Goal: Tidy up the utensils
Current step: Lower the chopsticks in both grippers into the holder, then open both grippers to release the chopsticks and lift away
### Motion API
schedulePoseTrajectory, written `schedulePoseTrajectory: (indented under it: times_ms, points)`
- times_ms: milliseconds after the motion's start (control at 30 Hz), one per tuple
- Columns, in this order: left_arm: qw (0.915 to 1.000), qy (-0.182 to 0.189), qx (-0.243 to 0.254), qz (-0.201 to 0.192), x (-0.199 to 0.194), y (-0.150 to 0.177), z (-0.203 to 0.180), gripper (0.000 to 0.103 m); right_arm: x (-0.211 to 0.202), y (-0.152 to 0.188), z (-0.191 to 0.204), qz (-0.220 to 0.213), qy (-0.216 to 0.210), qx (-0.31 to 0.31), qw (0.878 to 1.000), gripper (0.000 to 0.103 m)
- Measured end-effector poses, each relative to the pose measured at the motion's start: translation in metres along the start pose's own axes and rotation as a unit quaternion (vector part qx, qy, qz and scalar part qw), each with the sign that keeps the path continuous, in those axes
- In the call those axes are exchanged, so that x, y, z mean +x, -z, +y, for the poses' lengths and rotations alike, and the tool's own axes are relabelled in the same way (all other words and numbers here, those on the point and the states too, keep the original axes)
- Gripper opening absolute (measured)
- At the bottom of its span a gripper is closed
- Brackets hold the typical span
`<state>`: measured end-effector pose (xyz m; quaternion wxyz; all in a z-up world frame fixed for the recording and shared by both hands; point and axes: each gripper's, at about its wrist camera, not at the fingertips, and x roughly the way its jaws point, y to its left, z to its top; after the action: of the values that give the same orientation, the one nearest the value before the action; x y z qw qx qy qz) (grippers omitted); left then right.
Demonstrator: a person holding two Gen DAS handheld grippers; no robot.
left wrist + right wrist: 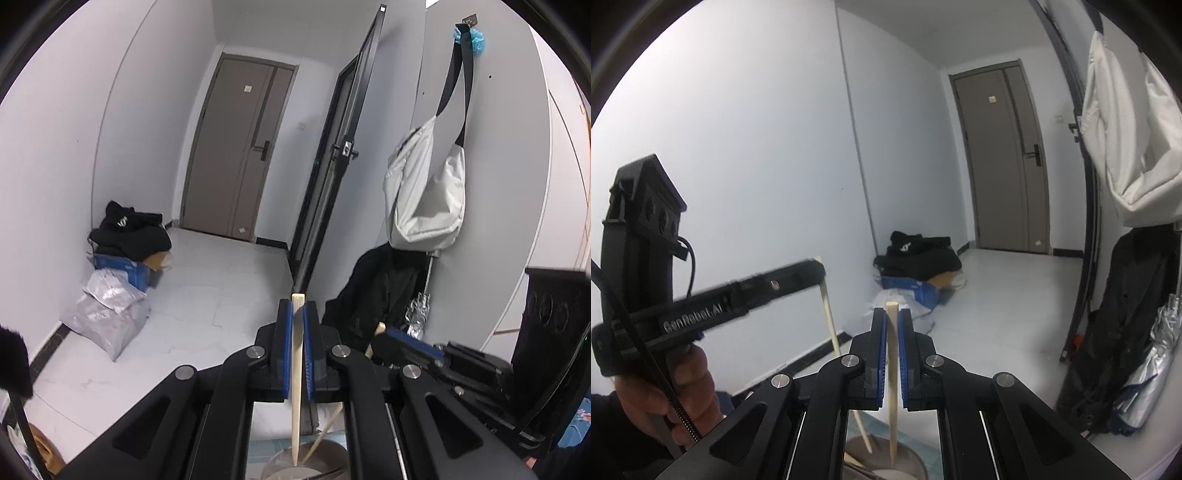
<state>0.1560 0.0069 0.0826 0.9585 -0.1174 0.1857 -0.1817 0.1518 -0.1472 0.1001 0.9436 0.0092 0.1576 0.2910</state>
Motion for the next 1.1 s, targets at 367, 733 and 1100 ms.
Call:
schedulePoseTrajectory:
  times_ms: [367, 733, 1100]
  points:
    - [0.9995, 0.013, 0.012, 0.026, -0.001, 0.022, 0.000, 0.003, 0.011, 0.029, -0.001, 0.046, -0.030, -0.040, 0.998, 0.005]
    - [0.9948, -0.010, -0.019, 0.099, -0.009, 0.032, 0.012, 0.010, 0.019, 0.058, 0.006, 0.098, -0.045, -0.042, 0.993, 0.018]
    - [0.9929, -0.105, -0.028, 0.049, -0.073, 0.028, -0.004, 0.083, -0.038, 0.080, 0.006, 0.088, 0.015, 0.052, 0.995, 0.070]
